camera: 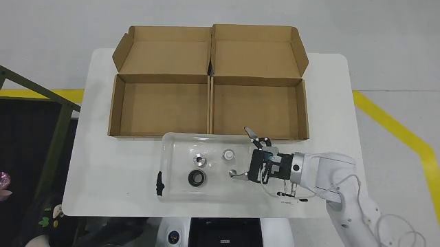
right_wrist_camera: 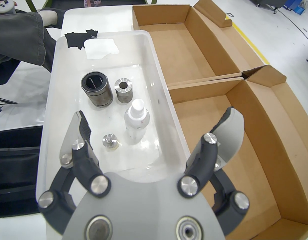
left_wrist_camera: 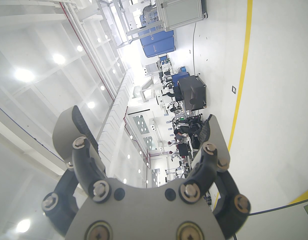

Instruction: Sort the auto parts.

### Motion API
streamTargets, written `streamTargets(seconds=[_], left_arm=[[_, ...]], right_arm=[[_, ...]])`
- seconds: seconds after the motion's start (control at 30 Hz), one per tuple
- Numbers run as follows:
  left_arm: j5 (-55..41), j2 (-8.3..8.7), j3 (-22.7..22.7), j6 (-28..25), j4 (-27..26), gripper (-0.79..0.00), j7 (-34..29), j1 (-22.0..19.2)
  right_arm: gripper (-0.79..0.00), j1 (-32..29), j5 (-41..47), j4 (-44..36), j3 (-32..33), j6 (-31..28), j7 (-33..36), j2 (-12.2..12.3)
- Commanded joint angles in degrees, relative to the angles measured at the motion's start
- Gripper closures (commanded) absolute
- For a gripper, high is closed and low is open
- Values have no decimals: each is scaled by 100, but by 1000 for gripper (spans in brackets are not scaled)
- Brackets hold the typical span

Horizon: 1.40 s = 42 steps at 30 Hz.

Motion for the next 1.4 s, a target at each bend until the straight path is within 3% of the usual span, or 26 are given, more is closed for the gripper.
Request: streamTargets(seconds=[0.0,0.77,0.97,1.07,1.1,1.23,1.37], left_arm=[[0,0,0,0,0,-785,0,0],[0,0,0,0,0,-785,0,0],[0,0,0,0,0,-785,0,0],[0,0,0,0,0,-785,0,0],[0,0,0,0,0,-785,0,0],[0,0,0,0,0,-785,0,0],[0,0,0,0,0,-785,0,0]], right_arm=[[-785,61,-37,10,-107,13,107,3],[-785,633,-121,454,-1137,100,743,18],[-650,739,-20,574,-1195,235,828,28],[-425,784,11,616,-1217,306,878,34],[-382,799,10,630,-1224,335,902,37],[-376,846,-8,679,-1254,450,971,46],[-317,891,-11,722,-1294,518,997,54]])
